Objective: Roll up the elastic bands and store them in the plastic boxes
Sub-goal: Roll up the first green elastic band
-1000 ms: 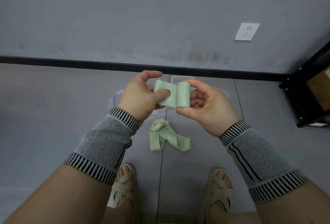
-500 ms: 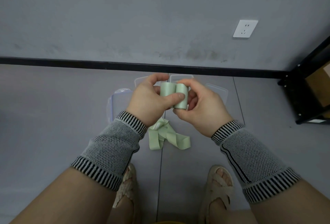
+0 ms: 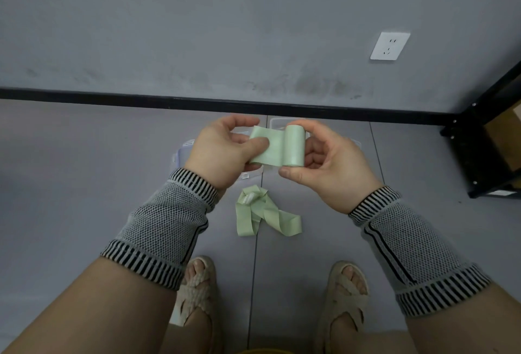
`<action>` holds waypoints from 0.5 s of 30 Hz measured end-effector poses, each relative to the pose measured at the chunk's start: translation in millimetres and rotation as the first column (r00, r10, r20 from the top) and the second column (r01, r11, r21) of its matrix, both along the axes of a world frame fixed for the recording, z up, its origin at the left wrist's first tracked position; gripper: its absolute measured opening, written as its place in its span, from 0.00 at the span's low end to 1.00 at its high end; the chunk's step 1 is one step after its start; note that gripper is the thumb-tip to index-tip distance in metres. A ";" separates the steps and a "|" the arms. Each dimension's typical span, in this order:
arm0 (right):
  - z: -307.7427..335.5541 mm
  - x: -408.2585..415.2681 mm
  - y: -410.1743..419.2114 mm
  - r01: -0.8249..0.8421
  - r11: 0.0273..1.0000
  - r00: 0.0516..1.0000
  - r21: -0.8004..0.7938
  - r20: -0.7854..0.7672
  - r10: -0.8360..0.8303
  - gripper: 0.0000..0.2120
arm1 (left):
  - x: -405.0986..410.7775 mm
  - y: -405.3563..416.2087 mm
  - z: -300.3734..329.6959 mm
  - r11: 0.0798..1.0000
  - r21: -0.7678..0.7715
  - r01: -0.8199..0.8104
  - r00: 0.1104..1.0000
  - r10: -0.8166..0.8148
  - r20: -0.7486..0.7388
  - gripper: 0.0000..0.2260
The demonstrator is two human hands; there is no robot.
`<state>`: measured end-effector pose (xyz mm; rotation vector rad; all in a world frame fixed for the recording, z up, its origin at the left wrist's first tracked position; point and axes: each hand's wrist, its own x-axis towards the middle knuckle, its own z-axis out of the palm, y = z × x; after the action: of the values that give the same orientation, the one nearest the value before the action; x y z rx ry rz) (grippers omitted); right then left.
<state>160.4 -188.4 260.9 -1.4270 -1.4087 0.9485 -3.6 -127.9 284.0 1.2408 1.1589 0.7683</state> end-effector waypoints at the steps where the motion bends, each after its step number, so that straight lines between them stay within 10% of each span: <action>1: 0.0 0.7 0.0 0.001 1.000 1.000 0.005 0.004 -0.001 0.27 | -0.1 -0.5 0.6 1.000 0.002 -0.001 1.000 0.001 0.005 0.11; 15: -2.9 -13.0 -1.3 0.042 0.998 0.920 0.056 0.388 -0.061 0.33 | 15.6 -11.1 -8.5 0.987 0.134 0.084 0.982 -0.058 -0.181 0.22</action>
<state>147.4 -189.7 258.0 -1.6721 -1.6584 0.6109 11.9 -138.9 275.5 1.4853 1.2122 0.7071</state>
